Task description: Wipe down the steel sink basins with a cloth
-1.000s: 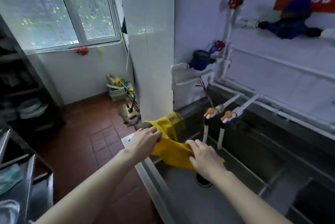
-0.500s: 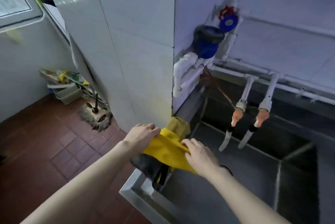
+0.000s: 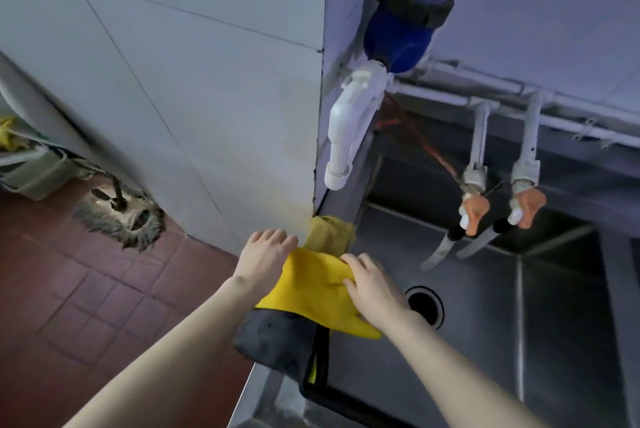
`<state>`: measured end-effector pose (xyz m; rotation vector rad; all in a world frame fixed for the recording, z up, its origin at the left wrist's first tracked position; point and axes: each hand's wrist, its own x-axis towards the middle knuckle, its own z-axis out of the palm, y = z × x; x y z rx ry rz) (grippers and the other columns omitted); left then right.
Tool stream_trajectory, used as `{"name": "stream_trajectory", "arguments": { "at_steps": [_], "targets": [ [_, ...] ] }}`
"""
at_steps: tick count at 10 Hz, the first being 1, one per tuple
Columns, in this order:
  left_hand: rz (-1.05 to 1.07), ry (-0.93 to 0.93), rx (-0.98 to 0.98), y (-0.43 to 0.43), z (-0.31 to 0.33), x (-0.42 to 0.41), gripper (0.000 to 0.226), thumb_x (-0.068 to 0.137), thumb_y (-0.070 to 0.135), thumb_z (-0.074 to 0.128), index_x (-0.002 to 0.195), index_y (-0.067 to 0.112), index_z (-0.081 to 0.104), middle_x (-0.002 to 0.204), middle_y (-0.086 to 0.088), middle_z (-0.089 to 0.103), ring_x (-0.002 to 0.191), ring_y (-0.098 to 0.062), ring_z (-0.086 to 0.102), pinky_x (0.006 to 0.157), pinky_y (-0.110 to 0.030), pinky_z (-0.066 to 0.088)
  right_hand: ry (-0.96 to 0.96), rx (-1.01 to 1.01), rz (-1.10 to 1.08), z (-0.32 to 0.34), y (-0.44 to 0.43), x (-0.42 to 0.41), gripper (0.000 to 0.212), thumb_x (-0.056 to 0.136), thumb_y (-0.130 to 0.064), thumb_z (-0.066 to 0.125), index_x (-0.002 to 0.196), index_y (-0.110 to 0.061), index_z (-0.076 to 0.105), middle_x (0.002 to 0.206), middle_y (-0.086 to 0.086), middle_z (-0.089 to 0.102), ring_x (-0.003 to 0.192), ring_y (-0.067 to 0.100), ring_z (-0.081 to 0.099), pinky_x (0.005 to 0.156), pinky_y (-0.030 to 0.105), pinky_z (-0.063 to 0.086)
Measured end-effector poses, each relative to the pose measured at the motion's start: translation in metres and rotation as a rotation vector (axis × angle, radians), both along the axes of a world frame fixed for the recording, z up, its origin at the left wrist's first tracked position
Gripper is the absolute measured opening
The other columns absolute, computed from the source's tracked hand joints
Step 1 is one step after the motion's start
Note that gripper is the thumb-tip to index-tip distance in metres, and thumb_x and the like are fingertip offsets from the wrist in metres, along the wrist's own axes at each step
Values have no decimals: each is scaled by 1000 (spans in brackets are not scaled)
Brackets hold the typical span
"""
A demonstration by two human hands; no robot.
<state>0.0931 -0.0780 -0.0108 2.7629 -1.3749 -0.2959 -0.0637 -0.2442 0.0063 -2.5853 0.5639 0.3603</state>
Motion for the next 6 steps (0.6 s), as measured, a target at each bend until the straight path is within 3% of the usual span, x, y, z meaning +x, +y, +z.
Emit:
{"name": "stream_trajectory", "arguments": {
  "at_steps": [1,2,3,4,5,6],
  "targets": [
    [47,97,-103,2,-1,-10,30,92,13,50,120,23,53,127,0,54,112,-28,54,88,-37,46,-40,-67,51,-1,6,-7,52,100,-28,46,148,-28,26,148,0,30,133,26,33,109,39,35],
    [95,132,-252,11,2,-37,24,94,27,51,118,24,55,122,2,56,105,-25,59,72,-37,55,-135,-115,155,-2,17,-17,52,99,-21,47,148,-25,32,155,2,27,142,26,25,120,43,16],
    [74,210,-209,22,-1,-61,39,94,37,51,132,28,48,141,5,47,114,-22,58,78,-35,55,-109,-127,201,-8,27,-29,52,100,-25,44,150,-24,29,160,0,20,148,21,15,120,40,2],
    [76,258,-137,27,-8,-69,53,94,41,51,143,30,35,157,7,25,123,-18,54,86,-31,51,6,-107,203,-22,33,-36,57,101,-29,40,153,-28,15,163,-6,-2,149,15,-4,120,41,-3],
    [68,214,-96,24,-3,-70,56,94,42,50,145,31,30,159,8,19,128,-18,50,89,-32,51,39,-87,209,-20,35,-36,57,102,-28,37,154,-29,12,163,-5,-6,149,17,-6,121,43,-2],
    [69,173,-40,18,4,-72,55,94,39,50,145,28,31,157,4,22,132,-22,44,97,-35,48,-6,-65,199,-10,34,-38,53,103,-25,36,153,-26,18,163,-4,1,150,17,1,122,41,2]
  ]
}}
